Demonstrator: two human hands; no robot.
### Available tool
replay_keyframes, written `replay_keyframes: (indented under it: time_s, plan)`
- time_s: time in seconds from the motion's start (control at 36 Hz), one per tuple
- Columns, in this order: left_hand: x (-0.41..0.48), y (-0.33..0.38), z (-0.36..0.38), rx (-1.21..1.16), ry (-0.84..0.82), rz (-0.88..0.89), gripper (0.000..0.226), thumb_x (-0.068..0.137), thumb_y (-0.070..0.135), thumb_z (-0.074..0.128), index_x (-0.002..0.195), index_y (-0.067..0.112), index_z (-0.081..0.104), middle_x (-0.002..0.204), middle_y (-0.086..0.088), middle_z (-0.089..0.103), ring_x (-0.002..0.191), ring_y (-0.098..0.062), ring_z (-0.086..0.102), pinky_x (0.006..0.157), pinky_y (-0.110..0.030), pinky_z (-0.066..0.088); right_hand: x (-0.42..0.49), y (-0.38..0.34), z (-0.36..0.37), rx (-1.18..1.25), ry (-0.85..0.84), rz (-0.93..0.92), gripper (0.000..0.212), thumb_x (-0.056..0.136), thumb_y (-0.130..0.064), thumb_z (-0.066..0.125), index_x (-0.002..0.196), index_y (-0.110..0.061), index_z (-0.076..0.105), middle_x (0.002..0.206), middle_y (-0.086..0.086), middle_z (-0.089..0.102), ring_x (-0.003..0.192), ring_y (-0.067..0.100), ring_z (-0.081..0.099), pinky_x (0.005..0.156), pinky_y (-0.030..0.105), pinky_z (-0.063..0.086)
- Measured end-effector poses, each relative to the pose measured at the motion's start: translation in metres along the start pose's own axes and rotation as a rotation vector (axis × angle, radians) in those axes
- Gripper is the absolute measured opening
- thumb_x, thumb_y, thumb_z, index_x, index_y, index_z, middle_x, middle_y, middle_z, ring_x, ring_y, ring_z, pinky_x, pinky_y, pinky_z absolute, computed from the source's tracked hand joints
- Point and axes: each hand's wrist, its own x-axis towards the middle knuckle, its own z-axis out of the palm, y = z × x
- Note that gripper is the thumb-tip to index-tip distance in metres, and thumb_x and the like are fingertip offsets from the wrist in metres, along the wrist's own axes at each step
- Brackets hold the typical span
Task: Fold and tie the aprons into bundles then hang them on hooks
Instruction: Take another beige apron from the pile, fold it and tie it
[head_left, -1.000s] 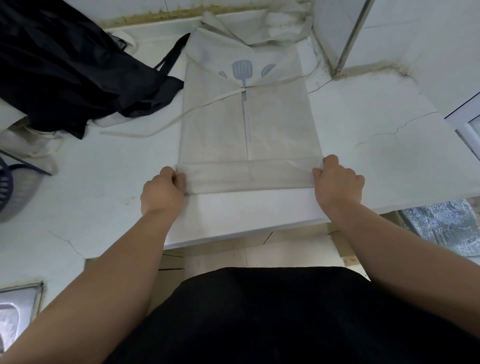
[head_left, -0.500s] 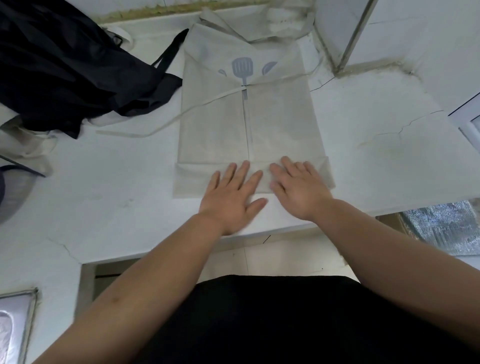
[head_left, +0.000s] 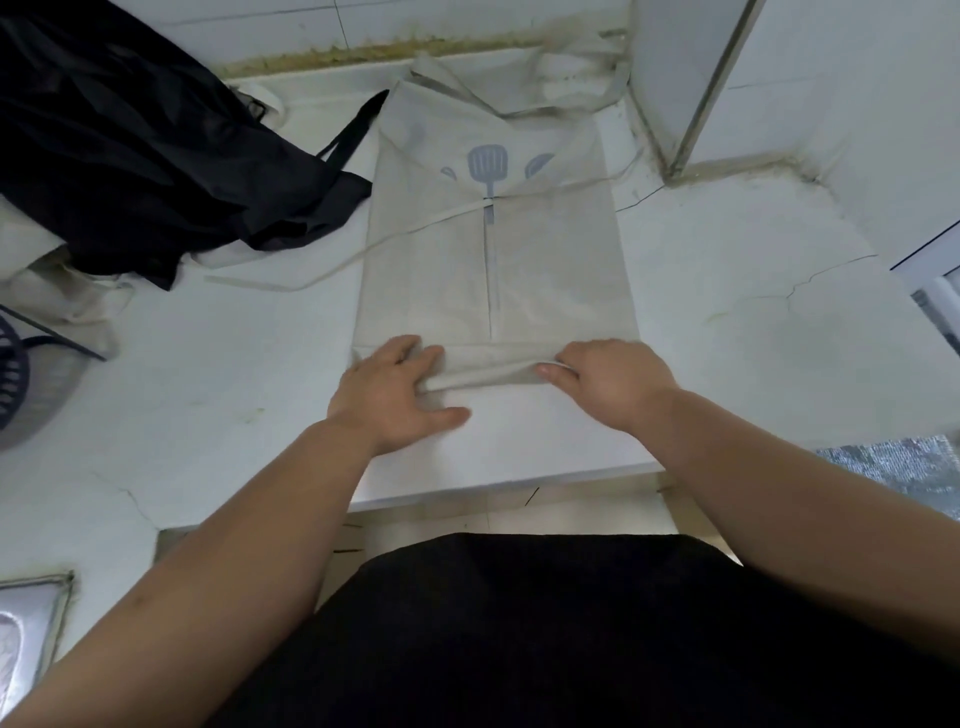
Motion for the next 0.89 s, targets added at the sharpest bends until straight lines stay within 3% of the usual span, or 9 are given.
replay_keyframes:
  time_s: [0.08, 0.22, 0.33, 0.53, 0.64, 0.69, 0.75, 0.83, 0.89]
  plan:
    - [0.005, -0.005, -0.013, -0.057, 0.045, -0.004, 0.061, 0.082, 0.046, 0.067, 0.138, 0.03, 0.049, 0.142, 0.01, 0.038, 0.127, -0.014, 0.045, 0.104, -0.029, 0.037, 0.008, 0.006, -0.007, 0.039, -0.013, 0.034, 0.053, 0.097, -0.059, 0.021, 0.07, -0.02, 0.046, 0.073, -0.003, 0.049, 0.083, 0.023, 0.052, 0.07, 0.033, 0.039]
    - [0.013, -0.012, -0.036, -0.171, 0.037, -0.08, 0.027, 0.093, 0.022, 0.054, 0.116, 0.027, 0.068, 0.113, 0.001, 0.066, 0.107, -0.02, 0.057, 0.091, -0.03, 0.045, 0.013, 0.018, -0.019, 0.059, -0.1, 0.017, 0.035, 0.084, -0.055, 0.055, 0.105, -0.027, 0.058, 0.097, -0.009, 0.056, 0.094, 0.017, 0.054, 0.073, 0.031, 0.044]
    - [0.024, -0.023, -0.05, -0.424, -0.005, -0.157, 0.021, 0.092, 0.027, 0.06, 0.097, 0.009, 0.071, 0.091, -0.003, 0.062, 0.086, -0.018, 0.055, 0.074, -0.028, 0.041, 0.02, 0.018, -0.036, 0.013, -0.155, 0.02, 0.01, 0.084, -0.02, 0.052, 0.093, -0.023, 0.055, 0.09, -0.005, 0.051, 0.093, 0.021, 0.052, 0.071, 0.029, 0.041]
    - [0.038, -0.044, -0.054, -0.721, 0.034, -0.254, 0.011, 0.091, 0.028, 0.064, 0.083, 0.02, 0.064, 0.081, 0.001, 0.059, 0.077, -0.016, 0.054, 0.068, -0.026, 0.042, 0.034, 0.038, -0.054, 0.286, -0.075, 0.303, 0.028, 0.081, -0.037, 0.056, 0.09, -0.011, 0.062, 0.092, 0.008, 0.059, 0.086, 0.025, 0.053, 0.066, 0.026, 0.037]
    - [0.052, -0.049, -0.04, -0.609, 0.176, -0.329, 0.025, 0.094, 0.033, 0.058, 0.094, 0.008, 0.058, 0.087, -0.003, 0.059, 0.084, -0.024, 0.056, 0.068, -0.03, 0.043, 0.044, 0.045, -0.044, 0.357, 0.03, 0.53, 0.006, 0.083, -0.015, 0.054, 0.084, -0.009, 0.052, 0.099, 0.015, 0.06, 0.085, 0.029, 0.051, 0.069, 0.026, 0.035]
    - [0.055, -0.046, -0.033, -0.484, 0.259, -0.368, 0.03, 0.093, 0.038, 0.057, 0.094, 0.008, 0.052, 0.088, -0.006, 0.057, 0.086, -0.027, 0.055, 0.065, -0.031, 0.043, 0.046, 0.041, -0.037, 0.385, 0.077, 0.624, 0.016, 0.084, -0.016, 0.054, 0.097, -0.007, 0.049, 0.104, 0.016, 0.059, 0.085, 0.029, 0.049, 0.07, 0.029, 0.037]
    - [0.055, -0.037, -0.028, -0.415, 0.334, -0.407, 0.036, 0.093, 0.037, 0.057, 0.115, 0.01, 0.047, 0.11, -0.009, 0.056, 0.099, -0.03, 0.054, 0.075, -0.035, 0.045, 0.048, 0.029, -0.031, 0.379, 0.102, 0.698, 0.039, 0.085, -0.014, 0.052, 0.121, -0.009, 0.04, 0.111, 0.014, 0.054, 0.097, 0.032, 0.053, 0.078, 0.034, 0.042]
    - [0.052, -0.021, -0.015, -0.165, 0.451, -0.342, 0.062, 0.096, 0.029, 0.053, 0.147, 0.011, 0.024, 0.147, -0.016, 0.031, 0.127, -0.035, 0.037, 0.097, -0.046, 0.037, 0.049, 0.008, -0.02, 0.087, 0.157, 0.605, 0.059, 0.087, -0.011, 0.047, 0.141, -0.019, 0.024, 0.134, 0.012, 0.039, 0.121, 0.034, 0.044, 0.097, 0.041, 0.034]
    - [0.051, -0.009, -0.01, -0.013, 0.464, -0.091, 0.057, 0.099, 0.025, 0.044, 0.151, 0.018, 0.023, 0.157, -0.013, 0.019, 0.139, -0.034, 0.025, 0.108, -0.048, 0.026, 0.05, -0.004, -0.012, -0.014, 0.229, 0.434, 0.057, 0.09, -0.016, 0.043, 0.144, -0.022, 0.026, 0.148, 0.011, 0.027, 0.131, 0.032, 0.033, 0.107, 0.041, 0.022]
